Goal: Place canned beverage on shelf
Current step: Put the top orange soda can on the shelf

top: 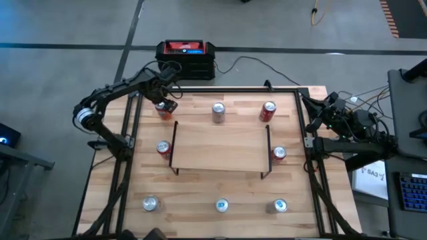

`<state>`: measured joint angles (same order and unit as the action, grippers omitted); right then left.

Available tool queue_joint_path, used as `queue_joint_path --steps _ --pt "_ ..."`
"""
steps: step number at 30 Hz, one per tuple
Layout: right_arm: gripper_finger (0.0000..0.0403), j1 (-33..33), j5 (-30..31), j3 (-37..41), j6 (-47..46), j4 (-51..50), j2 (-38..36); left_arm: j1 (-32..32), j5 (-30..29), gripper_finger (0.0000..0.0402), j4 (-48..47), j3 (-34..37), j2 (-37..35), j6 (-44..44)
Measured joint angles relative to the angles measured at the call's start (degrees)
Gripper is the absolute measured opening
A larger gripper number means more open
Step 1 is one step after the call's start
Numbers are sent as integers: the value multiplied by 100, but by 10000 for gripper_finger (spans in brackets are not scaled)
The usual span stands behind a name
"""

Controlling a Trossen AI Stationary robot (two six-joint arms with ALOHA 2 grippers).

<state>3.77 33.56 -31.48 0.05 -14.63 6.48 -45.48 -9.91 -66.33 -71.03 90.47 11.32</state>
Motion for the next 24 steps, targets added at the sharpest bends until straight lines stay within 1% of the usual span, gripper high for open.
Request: queue_joint_path --steps 6,12,20,24 --pt "22 0 0 0 0 -1 0 -71 0 284 107 97 -4 95" --pt "22 1 0 0 -1 -1 0 -78 -7 253 110 11 10 78" --pt "22 0 0 0 0 0 0 -80 1 252 -63 -134 43 121" --pt "22 2 0 0 -2 -1 -2 -80 41 246 -272 -322 58 119"
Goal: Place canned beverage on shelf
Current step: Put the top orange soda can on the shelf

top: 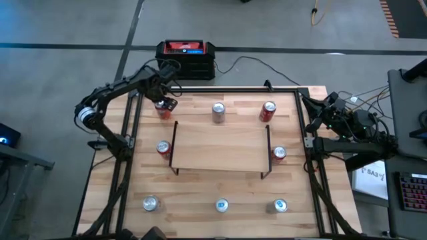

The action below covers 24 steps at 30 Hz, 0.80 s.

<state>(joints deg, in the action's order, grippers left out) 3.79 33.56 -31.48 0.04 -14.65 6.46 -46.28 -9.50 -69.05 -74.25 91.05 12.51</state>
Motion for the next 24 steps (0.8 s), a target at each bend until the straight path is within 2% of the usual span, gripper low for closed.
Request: queue_joint_path --steps 4,15,24 --pt "22 -1 0 0 1 1 0 2 81 233 -274 -292 -4 -110" --pt "22 -2 0 0 1 -1 0 15 168 232 -1215 -1567 -22 124" --pt "22 -1 0 -1 2 0 0 175 322 231 -1310 -1569 -28 175"
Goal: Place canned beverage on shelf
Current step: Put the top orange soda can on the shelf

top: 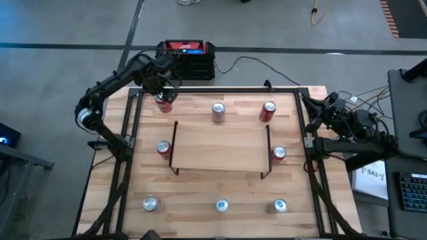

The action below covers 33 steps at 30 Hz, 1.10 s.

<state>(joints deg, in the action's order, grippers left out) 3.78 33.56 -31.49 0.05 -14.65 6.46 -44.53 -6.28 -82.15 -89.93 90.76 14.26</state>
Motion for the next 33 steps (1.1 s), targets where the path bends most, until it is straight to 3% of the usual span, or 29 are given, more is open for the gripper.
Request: queue_joint_path --steps 33 --pt "22 2 0 1 -2 -1 0 50 407 230 -59 -291 -26 39"
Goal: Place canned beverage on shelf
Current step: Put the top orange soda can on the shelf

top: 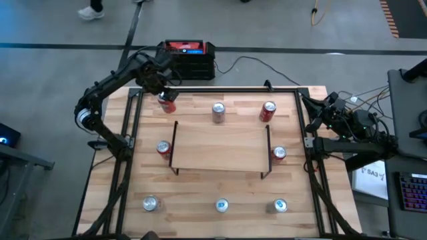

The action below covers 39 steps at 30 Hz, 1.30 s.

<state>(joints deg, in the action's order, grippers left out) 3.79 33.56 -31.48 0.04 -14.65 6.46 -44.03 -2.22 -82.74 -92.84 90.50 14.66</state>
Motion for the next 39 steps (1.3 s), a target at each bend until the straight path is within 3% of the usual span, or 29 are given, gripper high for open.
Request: queue_joint_path --steps 14,19,27,39 --pt "22 -2 0 0 2 0 1 17 52 230 -234 -53 -57 98" --pt "22 0 0 0 0 0 0 64 126 230 -727 -667 -61 217" --pt "22 -1 0 0 2 0 0 378 134 230 -739 -1629 -29 573" --pt "22 -2 0 0 2 -2 0 1319 129 230 -733 -2476 224 928"
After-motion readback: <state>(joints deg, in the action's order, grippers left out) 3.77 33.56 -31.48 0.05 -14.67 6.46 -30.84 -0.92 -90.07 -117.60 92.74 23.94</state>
